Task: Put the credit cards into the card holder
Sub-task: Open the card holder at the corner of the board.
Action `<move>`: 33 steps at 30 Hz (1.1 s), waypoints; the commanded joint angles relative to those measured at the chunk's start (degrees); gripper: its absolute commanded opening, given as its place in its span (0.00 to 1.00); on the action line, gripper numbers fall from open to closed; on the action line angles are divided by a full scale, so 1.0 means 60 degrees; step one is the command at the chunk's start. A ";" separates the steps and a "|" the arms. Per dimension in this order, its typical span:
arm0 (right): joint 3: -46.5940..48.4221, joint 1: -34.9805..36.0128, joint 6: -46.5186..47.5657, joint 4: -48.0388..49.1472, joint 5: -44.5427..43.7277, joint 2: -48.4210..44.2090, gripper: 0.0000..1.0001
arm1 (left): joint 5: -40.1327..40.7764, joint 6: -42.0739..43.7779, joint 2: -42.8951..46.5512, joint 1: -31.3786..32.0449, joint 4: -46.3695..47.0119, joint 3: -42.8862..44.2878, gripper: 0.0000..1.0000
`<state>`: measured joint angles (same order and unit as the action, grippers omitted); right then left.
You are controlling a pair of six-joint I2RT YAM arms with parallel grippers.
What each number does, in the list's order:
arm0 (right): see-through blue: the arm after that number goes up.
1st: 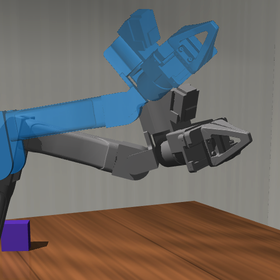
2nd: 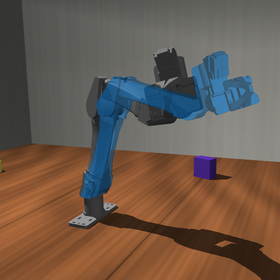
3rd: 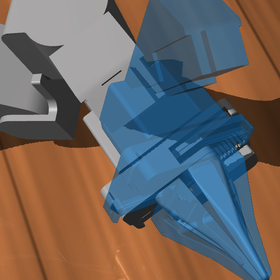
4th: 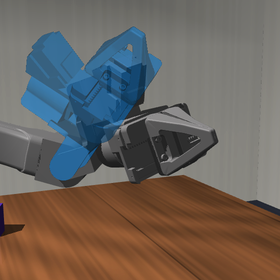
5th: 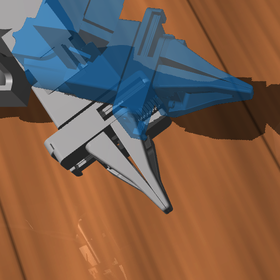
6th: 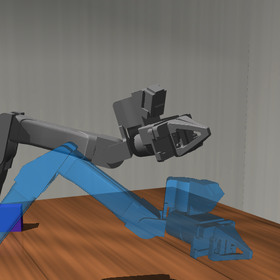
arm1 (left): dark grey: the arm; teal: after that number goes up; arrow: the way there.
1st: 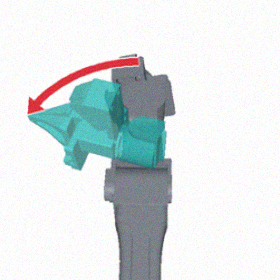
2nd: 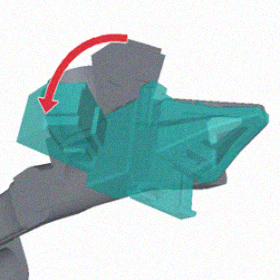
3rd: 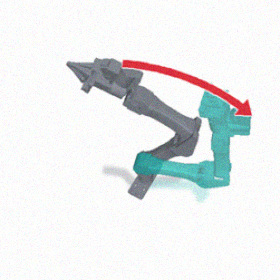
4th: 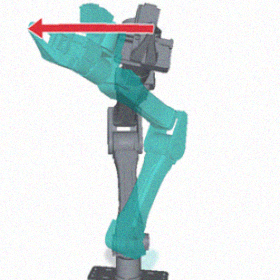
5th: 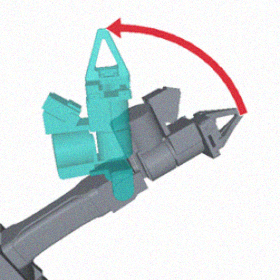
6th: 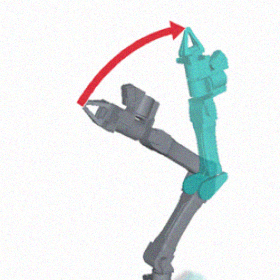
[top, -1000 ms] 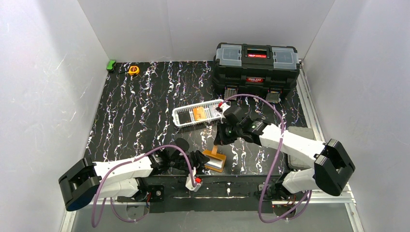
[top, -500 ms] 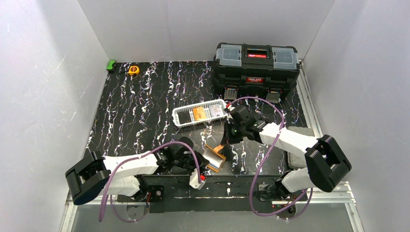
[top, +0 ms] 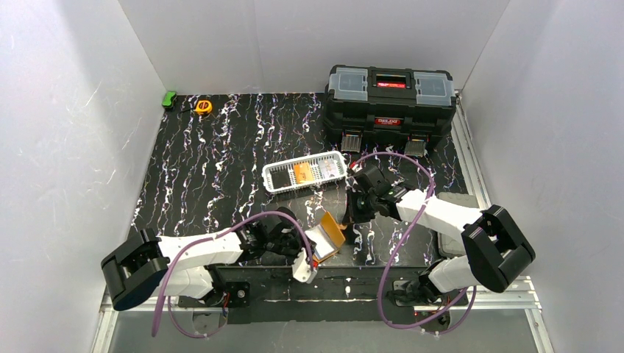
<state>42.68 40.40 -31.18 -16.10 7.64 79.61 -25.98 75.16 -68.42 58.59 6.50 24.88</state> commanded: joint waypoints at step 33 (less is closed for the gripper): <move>-0.0728 0.0156 -0.0326 0.0207 0.0131 -0.0097 0.01 | 0.2313 -0.5210 -0.0376 0.0035 -0.0895 0.1182 0.15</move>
<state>38.02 40.64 -32.73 -16.21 7.60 79.57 -10.87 44.23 -68.93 58.63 0.40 29.56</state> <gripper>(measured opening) 0.043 0.151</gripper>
